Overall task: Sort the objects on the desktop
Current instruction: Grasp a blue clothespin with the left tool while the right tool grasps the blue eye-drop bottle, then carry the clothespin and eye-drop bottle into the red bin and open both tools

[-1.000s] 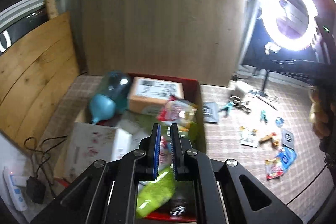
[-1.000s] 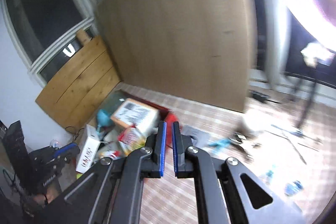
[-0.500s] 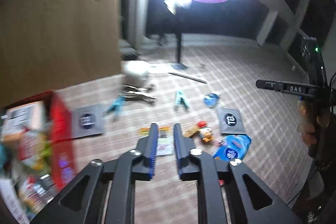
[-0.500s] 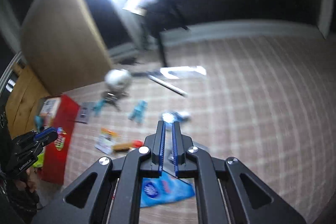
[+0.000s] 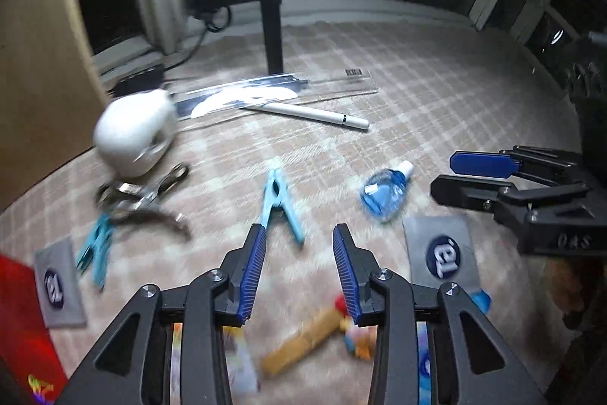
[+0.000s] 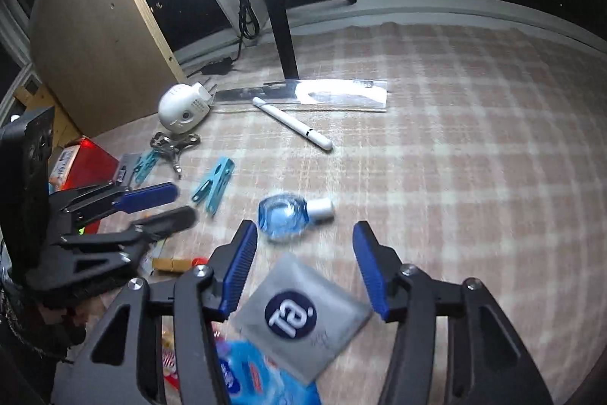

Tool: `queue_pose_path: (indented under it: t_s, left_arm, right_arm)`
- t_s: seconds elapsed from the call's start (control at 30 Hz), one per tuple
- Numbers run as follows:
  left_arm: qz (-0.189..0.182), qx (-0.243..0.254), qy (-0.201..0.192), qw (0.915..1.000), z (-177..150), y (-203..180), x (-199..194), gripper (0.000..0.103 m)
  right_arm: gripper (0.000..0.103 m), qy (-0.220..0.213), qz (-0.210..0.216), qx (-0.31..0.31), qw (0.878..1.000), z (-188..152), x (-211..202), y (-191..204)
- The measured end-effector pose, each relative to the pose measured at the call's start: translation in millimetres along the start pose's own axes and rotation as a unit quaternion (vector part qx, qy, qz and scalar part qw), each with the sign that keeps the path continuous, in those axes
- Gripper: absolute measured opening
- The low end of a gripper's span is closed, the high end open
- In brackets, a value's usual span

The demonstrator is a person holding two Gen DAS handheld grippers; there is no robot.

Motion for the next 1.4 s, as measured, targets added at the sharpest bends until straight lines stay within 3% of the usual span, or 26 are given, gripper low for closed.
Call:
queue_pose_path:
  t_s: [0.1,0.13,0.17,0.2,0.37,0.53,0.63,0.73,0.93,1.1,1.27,1.4]
  left_arm:
    - [0.028,0.018,0.001,0.9994,4.8,1.0,10.9,0.033]
    - [0.014,0.013,0.006,0.9998,4.0,0.8,12.6,0.033]
    - [0.006,0.004,0.009,0.9999,2.6,2.7,12.9,0.026]
    - [-0.001,-0.009,0.011,0.9999,-0.1,6.2,13.4,0.005]
    - [-0.016,-0.043,0.001,0.9989,-22.0,25.4,-6.9,0.003]
    - [-0.011,-0.072,-0.045,0.9964,-27.5,42.7,-59.0,0.003]
    - [-0.012,-0.089,-0.077,0.9930,-30.7,50.0,-92.5,0.003]
    - [-0.007,-0.093,-0.082,0.9922,-39.7,50.6,-108.9,0.003]
    - [0.003,-0.109,-0.094,0.9895,-65.2,49.7,-133.8,0.003]
    - [-0.017,-0.126,-0.092,0.9876,-97.6,30.7,-144.9,0.003]
    - [0.001,-0.140,-0.110,0.9841,-121.9,39.7,-177.9,0.003]
    - [0.072,-0.163,-0.154,0.9718,-136.6,83.7,-237.1,0.003]
  right_arm:
    - [0.052,0.018,-0.001,0.027,0.999,-2.8,7.4,-2.7]
    - [0.052,0.017,0.009,0.042,0.999,-4.5,6.8,-2.1]
    - [0.052,0.021,0.016,0.053,0.998,-7.3,7.2,-0.8]
    - [0.052,0.022,0.021,0.064,0.998,-9.2,7.7,1.0]
    - [0.052,0.029,0.011,0.065,0.997,-4.6,22.5,13.3]
    - [0.052,0.039,-0.011,0.069,0.997,3.7,40.0,24.4]
    - [0.051,0.021,-0.046,0.039,0.998,7.5,44.5,33.9]
    - [0.031,0.008,-0.065,0.013,0.998,6.8,45.3,37.7]
    - [0.030,0.015,-0.003,0.055,0.998,-0.4,31.3,31.7]
    - [0.030,-0.004,0.031,0.079,0.996,-11.6,-8.9,46.7]
    - [0.030,-0.020,0.079,0.036,0.996,-17.9,-53.3,111.9]
    - [0.030,-0.051,0.141,-0.015,0.989,-5.3,-91.6,195.1]
Point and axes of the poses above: each gripper's, at about its wrist camera, not at the fingertips, and x roughly the way its jaws point, y to its left, z to its top, the point moved 9 cm from there along x, roughly the way its jaws point, and after that the axes turned 7 degrees about -z, right-handed, at the moved point
